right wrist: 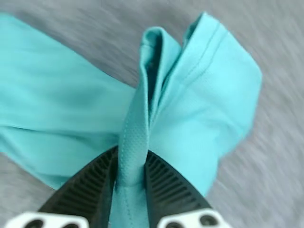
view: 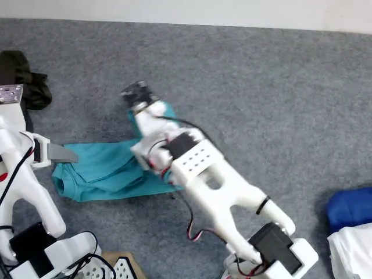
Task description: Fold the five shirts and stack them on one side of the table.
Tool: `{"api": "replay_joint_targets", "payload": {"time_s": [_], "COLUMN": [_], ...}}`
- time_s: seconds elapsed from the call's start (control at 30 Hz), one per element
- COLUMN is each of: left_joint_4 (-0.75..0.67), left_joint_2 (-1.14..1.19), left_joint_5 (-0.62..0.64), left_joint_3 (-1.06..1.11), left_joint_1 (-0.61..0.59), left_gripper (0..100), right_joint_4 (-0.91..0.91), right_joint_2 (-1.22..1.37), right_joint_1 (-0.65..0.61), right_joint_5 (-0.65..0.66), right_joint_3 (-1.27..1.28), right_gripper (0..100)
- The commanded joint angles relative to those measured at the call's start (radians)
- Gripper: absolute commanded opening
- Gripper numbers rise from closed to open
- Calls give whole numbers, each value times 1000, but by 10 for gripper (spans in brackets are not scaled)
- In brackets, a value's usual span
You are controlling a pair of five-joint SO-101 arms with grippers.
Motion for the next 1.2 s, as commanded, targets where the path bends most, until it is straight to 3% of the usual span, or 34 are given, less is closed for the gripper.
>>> {"api": "replay_joint_targets", "payload": {"time_s": [0.0,1.03,1.17], "left_joint_4": [-11,-89,-89], "left_joint_2": [-30,-28,-28], "left_joint_5": [8,8,8], "left_joint_3": [-39,-18,-16], "left_joint_1": [-27,-79,-79], "left_gripper": [418,418,418], "right_joint_4": [-81,-117,-113], "right_joint_2": [-15,487,501], "right_joint_1": [-82,-395,-404], "right_joint_5": [2,11,9], "right_joint_3": [-47,-470,-492], "right_gripper": [8,13,98]}}
